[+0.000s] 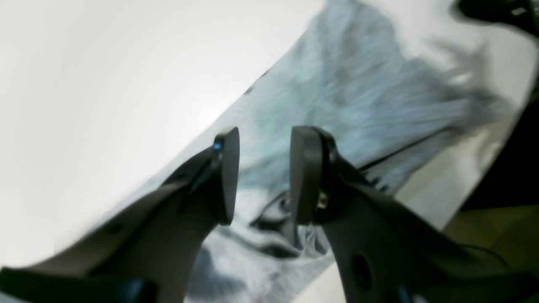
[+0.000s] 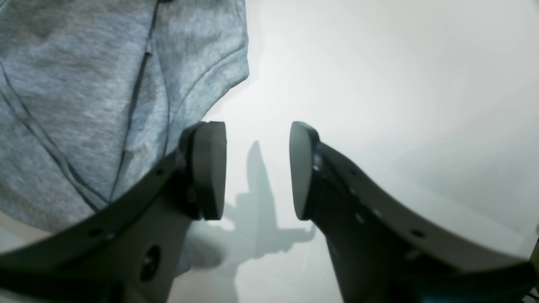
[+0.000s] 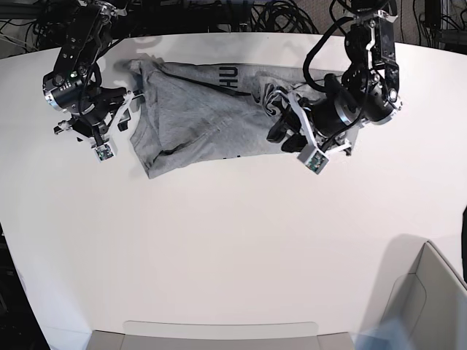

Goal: Fold the T-shirt properly
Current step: 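Grasp the shirt end with the left gripper and fold it toward the right gripper, then release the fabric and raise the left gripper away from the shirt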

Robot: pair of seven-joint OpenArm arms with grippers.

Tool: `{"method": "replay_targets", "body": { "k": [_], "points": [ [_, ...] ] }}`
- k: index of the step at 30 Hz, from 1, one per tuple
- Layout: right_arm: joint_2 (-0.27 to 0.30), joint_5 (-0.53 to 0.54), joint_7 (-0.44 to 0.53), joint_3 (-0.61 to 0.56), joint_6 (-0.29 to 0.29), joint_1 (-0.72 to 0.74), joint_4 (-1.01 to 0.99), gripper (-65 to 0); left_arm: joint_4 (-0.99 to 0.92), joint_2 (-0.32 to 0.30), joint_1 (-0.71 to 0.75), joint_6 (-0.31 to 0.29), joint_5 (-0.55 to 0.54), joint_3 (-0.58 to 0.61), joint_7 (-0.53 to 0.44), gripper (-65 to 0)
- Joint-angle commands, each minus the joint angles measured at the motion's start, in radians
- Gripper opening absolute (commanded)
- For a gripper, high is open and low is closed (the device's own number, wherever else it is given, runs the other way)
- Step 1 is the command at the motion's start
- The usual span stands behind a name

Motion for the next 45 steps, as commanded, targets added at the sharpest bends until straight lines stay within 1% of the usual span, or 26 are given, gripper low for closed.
{"method": "replay_targets", "body": {
  "k": [1,3,4,10,13,16,17,19,20,22,24,27,30,32,35,36,38,40,42,45],
  "points": [
    [0.009,0.009,0.014,0.0,0.01,0.007,0.014,-40.3,0.021,-0.007,-0.007,0.02,-0.002,0.001,-0.018,-43.9],
    [0.012,0.008,0.014,0.002,0.01,0.007,0.014,-40.3,0.022,-0.029,0.012,0.087,0.004,0.001,-0.018,-43.9],
    [0.017,0.008,0.014,0.002,0.01,0.007,0.014,-40.3,0.022,-0.041,0.032,0.106,0.004,0.001,-0.018,-43.9],
    [0.021,0.008,0.014,0.0,0.01,0.013,0.011,-40.3,0.029,-0.05,0.125,0.195,0.004,0.001,-0.024,-43.9],
    [0.023,0.008,0.014,0.0,0.01,0.025,0.003,-40.3,0.029,-0.052,0.119,0.212,0.006,0.001,-0.018,-43.7],
    [0.023,0.008,0.014,0.0,0.01,0.03,-0.014,-40.3,0.024,-0.052,0.04,0.213,0.012,-0.037,-0.027,-43.6],
    [0.023,0.008,0.014,0.0,0.01,0.037,-0.018,-40.3,0.019,-0.052,0.001,0.23,0.013,-0.074,-0.03,-43.7],
    [0.021,0.008,0.014,-0.003,0.01,0.04,-0.021,-40.3,0.007,-0.033,-0.094,0.305,0.038,-0.145,-0.057,-43.8],
    [0.018,0.008,0.014,-0.014,0.01,0.045,-0.021,-40.3,-0.014,-0.029,-0.14,0.341,0.058,-0.163,-0.08,-43.8],
    [0.023,0.008,0.014,-0.052,0.008,0.042,-0.021,-40.3,-0.097,-0.03,-0.246,0.397,0.139,-0.189,-0.159,-44.0],
    [0.035,0.006,0.014,-0.069,0.008,0.04,-0.023,-40.3,-0.171,-0.046,-0.346,0.433,0.248,-0.192,-0.228,-46.1],
    [0.052,0.006,0.014,-0.072,0.008,0.045,-0.041,-40.3,-0.229,-0.047,-0.478,0.486,0.369,-0.184,-0.298,-48.7],
    [0.07,0.006,0.014,-0.072,0.008,0.046,-0.043,-40.3,-0.237,-0.055,-0.528,0.549,0.452,-0.14,-0.377,-47.6],
    [0.07,0.006,0.014,-0.072,0.008,0.046,-0.044,-40.3,-0.238,-0.09,-0.534,0.577,0.523,-0.095,-0.403,-45.7],
    [0.069,0.006,0.014,-0.072,0.008,0.046,-0.044,-40.3,-0.248,-0.156,-0.571,0.591,0.606,0.04,-0.403,-42.1],
    [0.07,0.006,0.014,-0.072,0.008,0.046,-0.047,-40.3,-0.248,-0.167,-0.582,0.591,0.612,0.064,-0.403,-41.0],
    [0.073,0.006,0.014,-0.072,0.008,0.057,-0.064,-40.3,-0.246,-0.167,-0.602,0.591,0.583,0.064,-0.4,-39.3],
    [0.073,0.006,0.014,-0.072,0.008,0.068,-0.083,-40.3,-0.246,-0.165,-0.633,0.586,0.526,0.047,-0.366,-37.7],
    [0.067,0.006,0.014,-0.072,0.008,0.069,-0.084,-40.3,-0.246,-0.165,-0.666,0.584,0.489,0.026,-0.351,-37.6],
    [0.064,0.006,0.014,-0.072,0.008,0.079,-0.086,-40.3,-0.245,-0.167,-0.695,0.584,0.481,0.029,-0.354,-39.0]
  ]
}}
